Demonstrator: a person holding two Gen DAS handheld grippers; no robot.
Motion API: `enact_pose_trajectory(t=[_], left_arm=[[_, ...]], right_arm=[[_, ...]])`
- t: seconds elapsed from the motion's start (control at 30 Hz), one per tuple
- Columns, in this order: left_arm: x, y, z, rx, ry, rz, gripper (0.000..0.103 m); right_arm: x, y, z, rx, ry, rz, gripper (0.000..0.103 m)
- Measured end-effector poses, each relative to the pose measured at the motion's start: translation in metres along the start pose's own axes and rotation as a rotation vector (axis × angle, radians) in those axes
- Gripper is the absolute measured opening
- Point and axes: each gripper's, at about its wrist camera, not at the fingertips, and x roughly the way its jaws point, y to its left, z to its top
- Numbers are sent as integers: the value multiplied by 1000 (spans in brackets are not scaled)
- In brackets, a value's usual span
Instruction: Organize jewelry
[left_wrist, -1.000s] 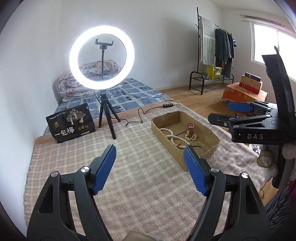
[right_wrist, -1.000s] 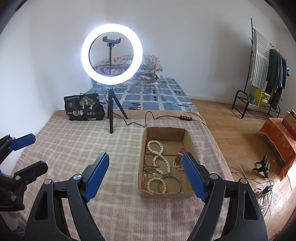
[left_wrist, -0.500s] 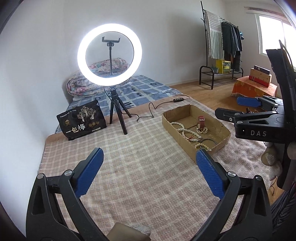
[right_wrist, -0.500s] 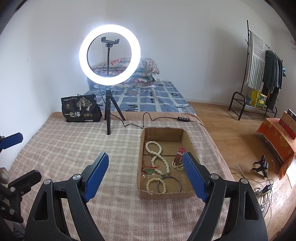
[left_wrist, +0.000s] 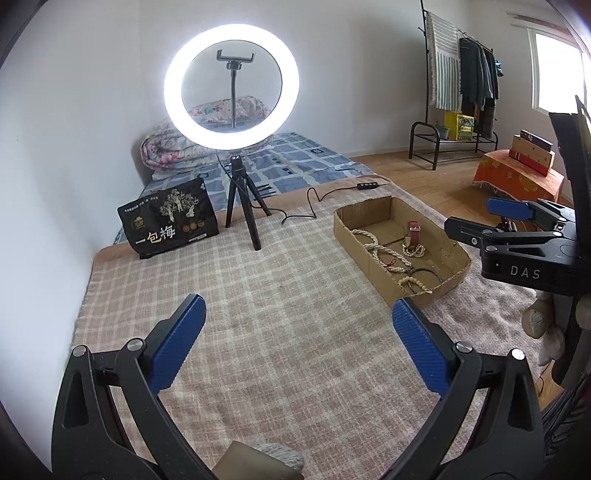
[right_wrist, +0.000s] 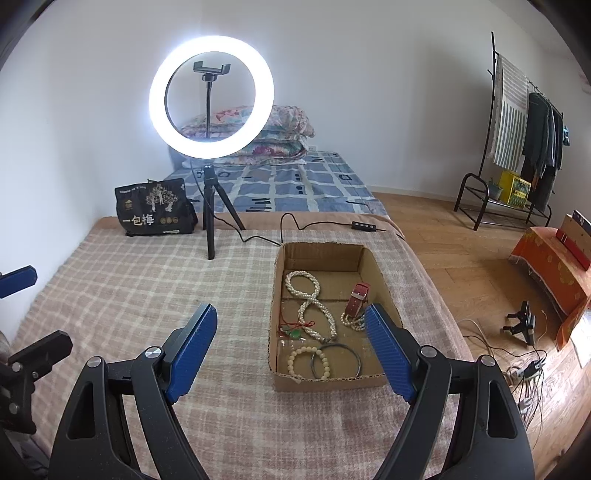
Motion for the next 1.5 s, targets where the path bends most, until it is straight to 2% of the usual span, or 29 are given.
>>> enact_pose_trajectory(t=[1.5], left_arm=[[-15,-3,12,-25,-32,1,103]], right_arm=[[6,0,-4,-7,19,-21,82]])
